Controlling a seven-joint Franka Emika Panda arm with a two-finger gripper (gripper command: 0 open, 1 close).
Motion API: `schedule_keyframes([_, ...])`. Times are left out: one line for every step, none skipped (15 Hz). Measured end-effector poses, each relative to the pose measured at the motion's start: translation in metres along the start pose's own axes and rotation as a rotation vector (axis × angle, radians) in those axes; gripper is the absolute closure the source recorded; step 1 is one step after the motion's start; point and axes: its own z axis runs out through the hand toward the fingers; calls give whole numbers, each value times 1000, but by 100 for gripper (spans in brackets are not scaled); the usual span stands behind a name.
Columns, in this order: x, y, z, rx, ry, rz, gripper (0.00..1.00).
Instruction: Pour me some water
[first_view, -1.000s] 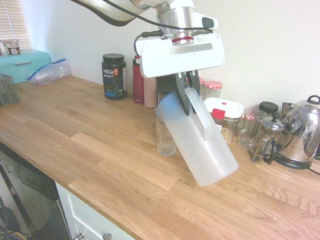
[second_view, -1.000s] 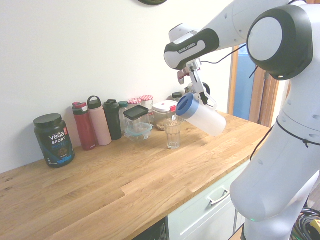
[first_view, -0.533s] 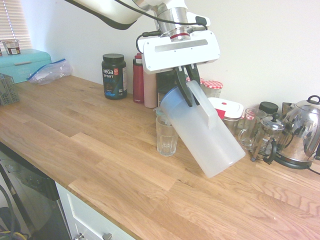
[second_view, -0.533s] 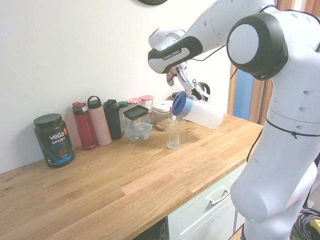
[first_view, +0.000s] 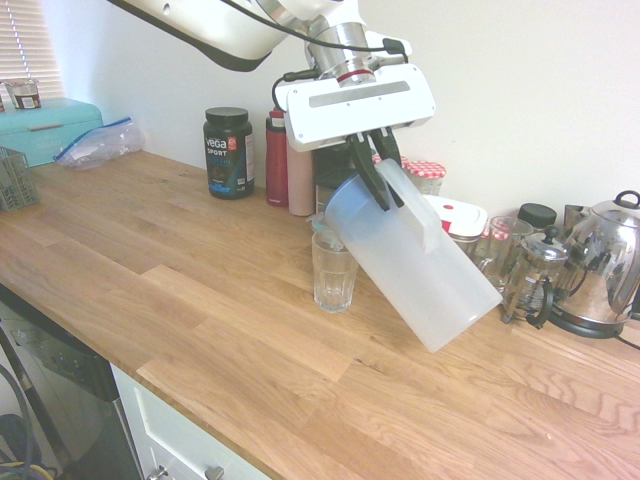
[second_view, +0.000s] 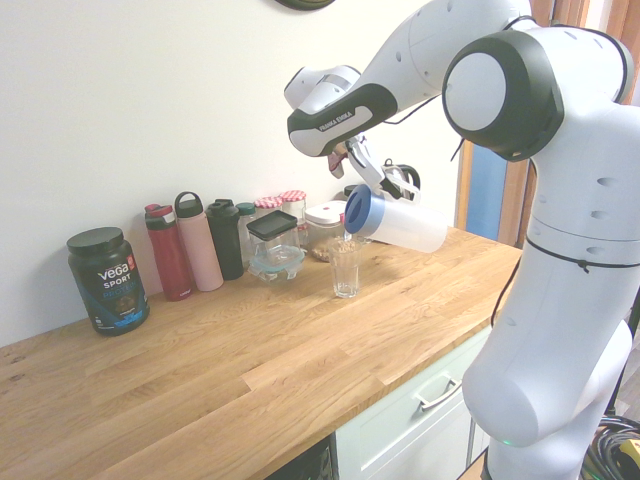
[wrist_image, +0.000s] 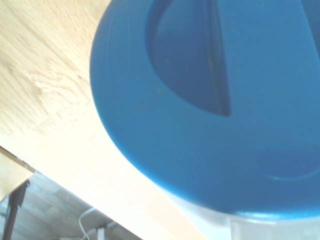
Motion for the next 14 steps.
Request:
schedule_keyframes([-2,3,1,21,9,10,100])
schedule_keyframes([-4,8,1,59,32,29,100])
schedule_keyframes([-11,16,1,106,58,53,100])
schedule_keyframes([-21,27,0,152,86,80,100])
schedule_keyframes([-34,41,0,194,115,112,100])
schedule_keyframes([-48,54,1,235,147,146,100])
schedule_keyframes([-61,63,4,277,180,181,100])
schedule_keyframes([-71,68,9,319,211,214,100])
schedule_keyframes([-78,69,16,363,234,248,100])
schedule_keyframes([-82,65,27,410,246,283,100])
schedule_keyframes([-86,59,41,457,254,317,100])
schedule_keyframes([-89,52,56,500,257,355,100])
schedule_keyframes([-94,46,70,539,258,392,100])
schedule_keyframes([-100,41,80,573,260,432,100])
